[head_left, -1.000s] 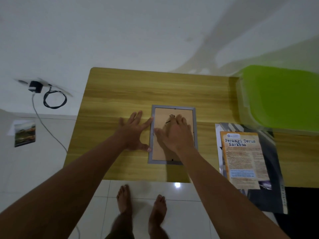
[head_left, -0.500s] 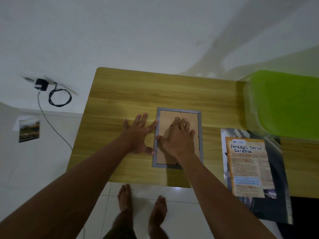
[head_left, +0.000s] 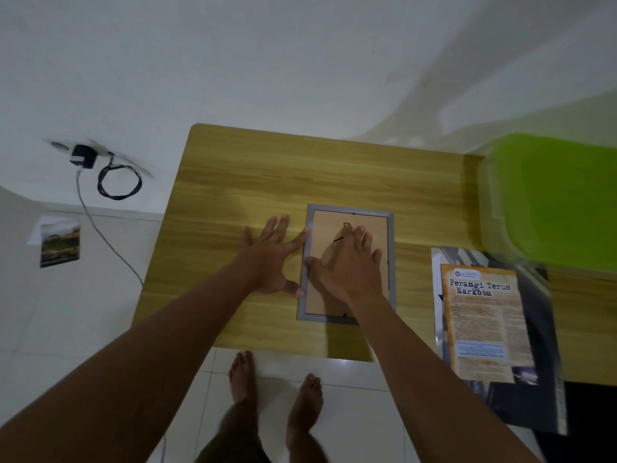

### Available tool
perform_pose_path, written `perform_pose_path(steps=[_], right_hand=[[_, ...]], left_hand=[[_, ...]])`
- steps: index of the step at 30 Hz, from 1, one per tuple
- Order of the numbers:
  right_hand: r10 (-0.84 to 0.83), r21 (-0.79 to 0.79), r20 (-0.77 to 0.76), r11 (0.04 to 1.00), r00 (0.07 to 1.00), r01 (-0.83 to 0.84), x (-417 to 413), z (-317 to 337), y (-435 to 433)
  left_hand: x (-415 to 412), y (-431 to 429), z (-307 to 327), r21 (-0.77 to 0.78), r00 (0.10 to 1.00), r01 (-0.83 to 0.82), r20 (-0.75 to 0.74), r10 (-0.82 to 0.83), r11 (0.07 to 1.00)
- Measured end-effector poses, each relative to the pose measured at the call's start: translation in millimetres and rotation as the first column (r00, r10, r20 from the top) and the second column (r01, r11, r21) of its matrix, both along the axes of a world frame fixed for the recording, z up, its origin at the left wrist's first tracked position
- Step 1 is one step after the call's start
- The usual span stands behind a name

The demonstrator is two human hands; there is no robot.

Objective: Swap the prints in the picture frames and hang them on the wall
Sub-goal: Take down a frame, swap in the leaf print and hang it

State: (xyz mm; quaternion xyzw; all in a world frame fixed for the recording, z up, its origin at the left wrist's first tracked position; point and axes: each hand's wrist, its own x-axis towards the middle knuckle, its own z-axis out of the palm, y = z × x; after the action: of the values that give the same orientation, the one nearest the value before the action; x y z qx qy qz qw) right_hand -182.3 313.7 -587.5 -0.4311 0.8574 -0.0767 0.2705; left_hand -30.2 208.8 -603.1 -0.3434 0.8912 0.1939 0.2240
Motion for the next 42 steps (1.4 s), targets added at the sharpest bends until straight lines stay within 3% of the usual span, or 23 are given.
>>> perform_pose_path(steps=[18, 26, 32, 42], right_hand=[[-0.035, -0.001, 0.063, 0.999, 0.997, 0.035, 1, -2, -5], [0.160, -0.139, -0.127, 0.974, 0.979, -0.178, -42, 12, 1], [0.355, -0.004, -0.064, 0.935, 0.933, -0.356, -82, 18, -19], [0.382, -0.027, -0.088, 0.922, 0.920, -0.386, -89, 4, -21]], left_hand=[[-1, 1, 2, -0.008, 1.000, -0.001, 0.001, 0.001, 1.000], [0, 1, 2, 0.007, 1.000, -0.012, 0.001, 0.012, 1.000], [0, -1, -1, 0.001, 1.000, -0.007, 0.004, 0.007, 1.000], [-1, 0, 2, 0.011, 1.000, -0.009, 0.020, 0.008, 1.000]])
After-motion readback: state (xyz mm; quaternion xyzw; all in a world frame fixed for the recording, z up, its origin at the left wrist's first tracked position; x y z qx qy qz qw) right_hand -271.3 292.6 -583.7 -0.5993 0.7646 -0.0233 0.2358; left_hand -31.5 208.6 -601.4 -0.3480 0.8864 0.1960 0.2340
